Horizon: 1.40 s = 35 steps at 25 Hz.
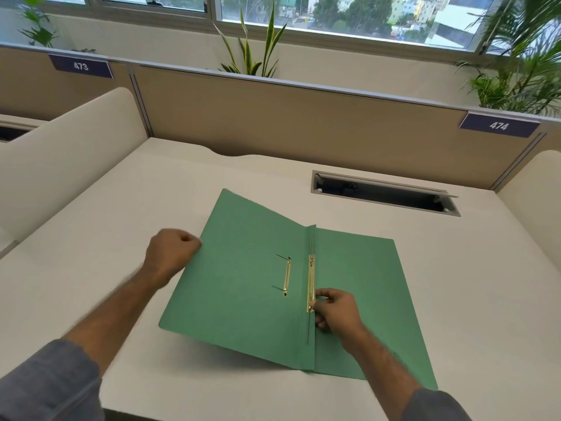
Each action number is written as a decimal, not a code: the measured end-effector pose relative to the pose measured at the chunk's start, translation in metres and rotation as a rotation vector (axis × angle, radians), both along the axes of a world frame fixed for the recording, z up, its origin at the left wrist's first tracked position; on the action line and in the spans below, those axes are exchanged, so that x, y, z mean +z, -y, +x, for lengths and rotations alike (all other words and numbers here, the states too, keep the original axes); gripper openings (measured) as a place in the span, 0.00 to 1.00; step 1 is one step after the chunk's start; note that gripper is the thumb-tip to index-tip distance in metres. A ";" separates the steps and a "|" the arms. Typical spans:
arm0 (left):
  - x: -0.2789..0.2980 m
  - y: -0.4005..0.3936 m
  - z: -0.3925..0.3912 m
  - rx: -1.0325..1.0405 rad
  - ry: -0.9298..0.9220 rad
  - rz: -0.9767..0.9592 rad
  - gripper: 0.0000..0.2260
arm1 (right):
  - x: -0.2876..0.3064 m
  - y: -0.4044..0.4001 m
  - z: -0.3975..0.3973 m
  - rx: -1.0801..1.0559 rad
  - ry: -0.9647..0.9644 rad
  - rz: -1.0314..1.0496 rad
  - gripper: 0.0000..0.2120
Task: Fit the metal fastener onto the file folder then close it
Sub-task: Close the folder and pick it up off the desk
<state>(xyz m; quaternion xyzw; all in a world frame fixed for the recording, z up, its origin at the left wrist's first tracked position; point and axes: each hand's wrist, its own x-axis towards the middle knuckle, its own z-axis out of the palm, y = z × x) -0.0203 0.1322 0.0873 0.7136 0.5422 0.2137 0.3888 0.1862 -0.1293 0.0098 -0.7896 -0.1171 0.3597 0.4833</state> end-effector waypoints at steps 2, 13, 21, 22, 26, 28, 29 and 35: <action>0.030 0.009 0.013 -0.024 0.242 -0.106 0.09 | 0.008 -0.001 0.000 0.026 -0.044 0.018 0.13; 0.067 0.140 0.104 -0.701 0.357 -0.301 0.13 | 0.149 0.007 0.031 0.046 0.074 0.444 0.31; -0.014 0.147 0.113 -0.742 -0.210 -0.003 0.27 | 0.156 0.058 0.070 -0.035 0.106 0.352 0.16; -0.023 0.144 0.111 -0.705 -0.258 0.007 0.27 | 0.149 0.063 0.075 -0.111 0.094 0.346 0.17; -0.047 0.132 0.102 -0.637 -0.426 -0.023 0.30 | 0.105 0.079 0.088 -0.259 0.157 0.197 0.22; -0.052 0.132 0.097 -0.610 -0.493 -0.047 0.28 | 0.078 0.082 0.088 -0.223 0.236 0.074 0.24; -0.054 0.134 0.095 -0.591 -0.530 -0.035 0.26 | 0.065 0.083 0.086 -0.197 0.268 0.019 0.25; -0.062 0.139 0.074 -0.432 -0.580 -0.007 0.23 | 0.014 0.077 0.062 0.030 0.377 -0.250 0.23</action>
